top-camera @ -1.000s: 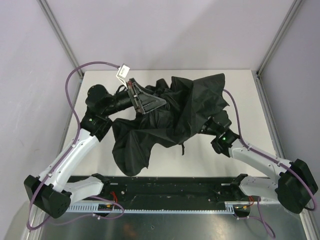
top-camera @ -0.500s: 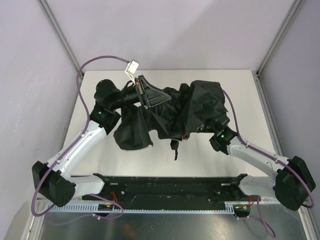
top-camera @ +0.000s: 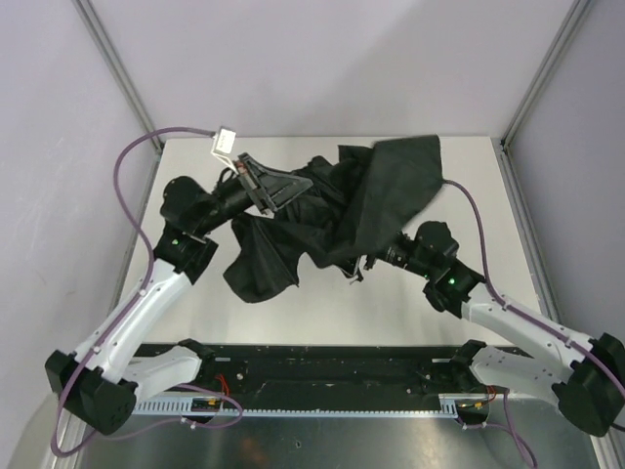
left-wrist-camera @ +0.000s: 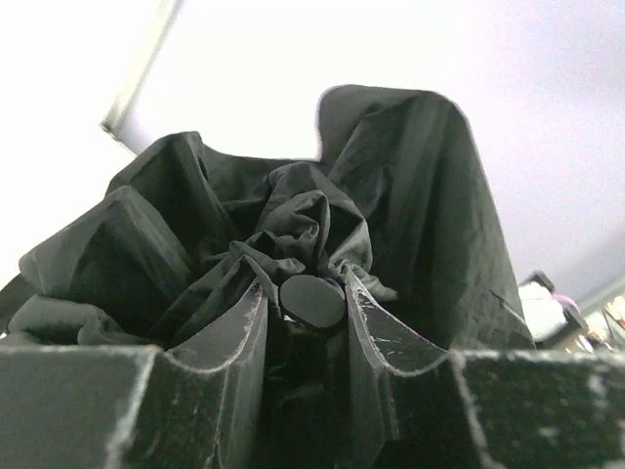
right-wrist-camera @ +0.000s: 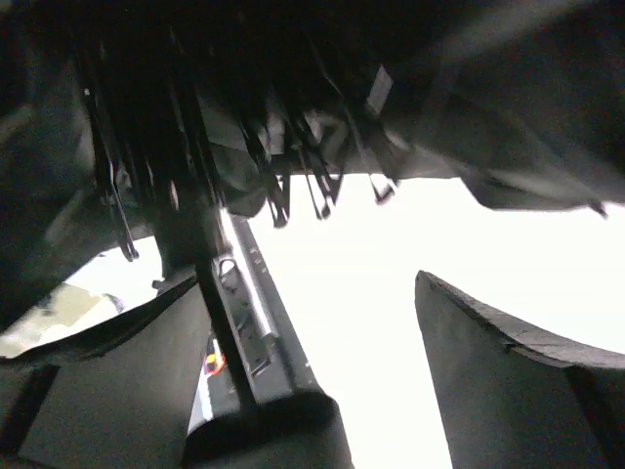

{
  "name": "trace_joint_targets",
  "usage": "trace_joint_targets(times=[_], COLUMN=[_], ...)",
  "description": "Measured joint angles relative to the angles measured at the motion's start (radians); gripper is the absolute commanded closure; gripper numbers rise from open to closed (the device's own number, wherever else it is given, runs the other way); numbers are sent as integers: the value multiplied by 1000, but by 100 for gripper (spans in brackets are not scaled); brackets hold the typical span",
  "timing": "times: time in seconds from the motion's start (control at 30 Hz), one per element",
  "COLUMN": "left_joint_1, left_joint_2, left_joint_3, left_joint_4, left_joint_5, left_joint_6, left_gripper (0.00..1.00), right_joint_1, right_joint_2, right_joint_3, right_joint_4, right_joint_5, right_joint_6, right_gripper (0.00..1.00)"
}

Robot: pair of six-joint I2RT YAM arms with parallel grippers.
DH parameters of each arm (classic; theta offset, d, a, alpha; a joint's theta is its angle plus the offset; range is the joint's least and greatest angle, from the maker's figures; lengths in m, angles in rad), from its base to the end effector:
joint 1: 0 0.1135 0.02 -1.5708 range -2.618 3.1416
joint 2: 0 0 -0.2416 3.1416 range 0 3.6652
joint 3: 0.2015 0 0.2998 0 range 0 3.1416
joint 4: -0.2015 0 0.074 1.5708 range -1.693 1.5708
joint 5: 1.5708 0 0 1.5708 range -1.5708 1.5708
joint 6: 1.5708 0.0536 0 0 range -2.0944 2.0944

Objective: Put away the umbrella

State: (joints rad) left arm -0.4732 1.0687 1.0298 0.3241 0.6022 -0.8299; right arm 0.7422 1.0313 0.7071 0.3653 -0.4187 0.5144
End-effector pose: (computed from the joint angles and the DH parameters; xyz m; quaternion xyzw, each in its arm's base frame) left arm 0.2647 -0.1697 0.4071 0.1321 0.6055 -0.6049 0.5000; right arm 0.2184 0.2299 0.2891 -0.2259 0.6559 0.5312 0.4864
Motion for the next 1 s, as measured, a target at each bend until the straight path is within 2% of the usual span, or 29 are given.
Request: trace_joint_targets(times=[0.13, 0.37, 0.53, 0.63, 0.73, 0.8, 0.93, 1.0], left_joint_1=[52, 81, 83, 89, 95, 96, 96, 96], left_joint_2=[-54, -69, -71, -71, -71, -71, -70, -70], left_joint_3=[-17, -17, -17, -17, -17, -17, -17, -17], left_joint_4=[-18, -48, -128, -161, -174, -178, -179, -179], left_joint_5=[-53, -114, -205, -245, -264, -266, -261, -255], left_joint_6=[-8, -3, 45, 62, 71, 71, 71, 71], left_gripper=[100, 100, 100, 100, 100, 100, 100, 100], right_joint_1=[13, 32, 86, 203, 293, 335, 401, 420], right_joint_2=[-92, -176, -246, -256, -221, -161, 7, 79], right_joint_3=[-37, -52, -57, -57, -57, -56, -24, 1], right_joint_4=[-46, -98, -129, -87, -25, 51, 147, 172], right_joint_5=[116, 230, 337, 409, 467, 503, 557, 563], right_joint_6=[-19, -6, 24, 29, 61, 95, 117, 116], right_gripper=[5, 4, 10, 22, 39, 44, 37, 36])
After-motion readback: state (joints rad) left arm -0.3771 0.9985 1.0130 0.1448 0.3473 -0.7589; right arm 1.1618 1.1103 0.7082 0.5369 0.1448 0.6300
